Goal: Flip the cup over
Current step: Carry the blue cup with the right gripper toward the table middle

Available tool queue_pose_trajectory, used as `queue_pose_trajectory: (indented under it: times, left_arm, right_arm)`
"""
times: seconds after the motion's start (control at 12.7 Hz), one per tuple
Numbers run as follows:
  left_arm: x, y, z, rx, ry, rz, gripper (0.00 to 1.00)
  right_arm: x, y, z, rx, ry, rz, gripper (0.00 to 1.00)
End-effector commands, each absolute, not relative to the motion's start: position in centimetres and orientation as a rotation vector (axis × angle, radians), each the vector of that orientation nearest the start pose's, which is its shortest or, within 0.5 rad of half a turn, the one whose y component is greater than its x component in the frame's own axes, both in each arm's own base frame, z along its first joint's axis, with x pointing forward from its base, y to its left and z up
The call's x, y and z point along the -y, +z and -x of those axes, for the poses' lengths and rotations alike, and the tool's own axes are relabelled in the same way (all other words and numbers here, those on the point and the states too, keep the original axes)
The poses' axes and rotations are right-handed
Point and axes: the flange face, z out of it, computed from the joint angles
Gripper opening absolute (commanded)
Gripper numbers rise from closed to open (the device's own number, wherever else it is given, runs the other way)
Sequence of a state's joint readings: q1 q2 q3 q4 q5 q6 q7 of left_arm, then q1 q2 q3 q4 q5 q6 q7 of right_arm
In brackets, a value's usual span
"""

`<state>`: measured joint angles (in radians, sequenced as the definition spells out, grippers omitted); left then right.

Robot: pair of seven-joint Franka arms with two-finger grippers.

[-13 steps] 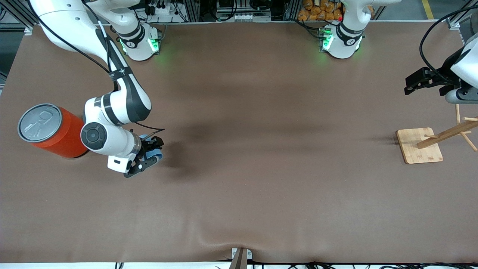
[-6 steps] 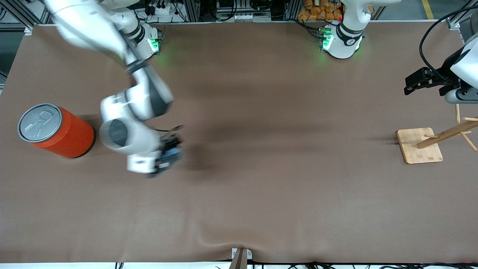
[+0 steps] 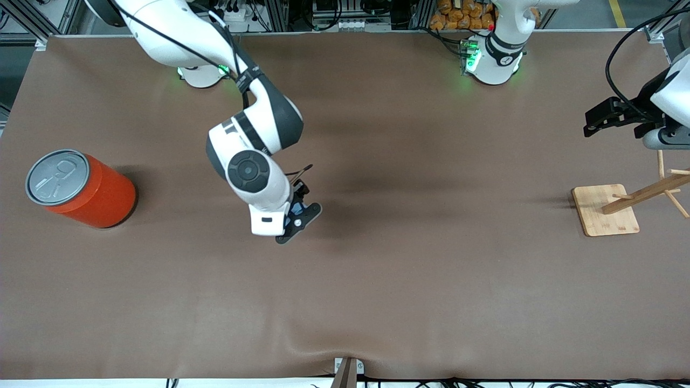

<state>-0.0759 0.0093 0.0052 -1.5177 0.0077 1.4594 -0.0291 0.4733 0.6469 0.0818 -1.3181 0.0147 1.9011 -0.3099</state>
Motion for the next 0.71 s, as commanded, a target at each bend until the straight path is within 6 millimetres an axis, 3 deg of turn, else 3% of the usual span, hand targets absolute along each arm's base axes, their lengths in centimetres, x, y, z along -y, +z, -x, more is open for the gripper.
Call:
queue_pose_trajectory:
  times: [0.0,0.16,0.39,0.63]
  left_arm:
    - [3.8,63.9,-54.4,-0.055,0.089,3.137,1.0]
    - [3.8,63.9,-54.4,-0.055,0.089,3.137,1.0]
    - [3.8,63.8,-54.5,-0.055,0.091,3.137,1.0]
    - [3.8,63.9,-54.4,-0.055,0.089,3.137,1.0]
  right_arm:
    - [-41.7,36.3,-61.9,1.62,-0.14,2.619,0.0]
    - [-46.1,35.8,-59.8,1.722,-0.24,2.563,0.0]
    - [-50.5,32.7,-57.3,1.897,-0.299,2.507,0.0]
    - [-55.6,30.4,-53.7,1.894,-0.286,2.499,0.0]
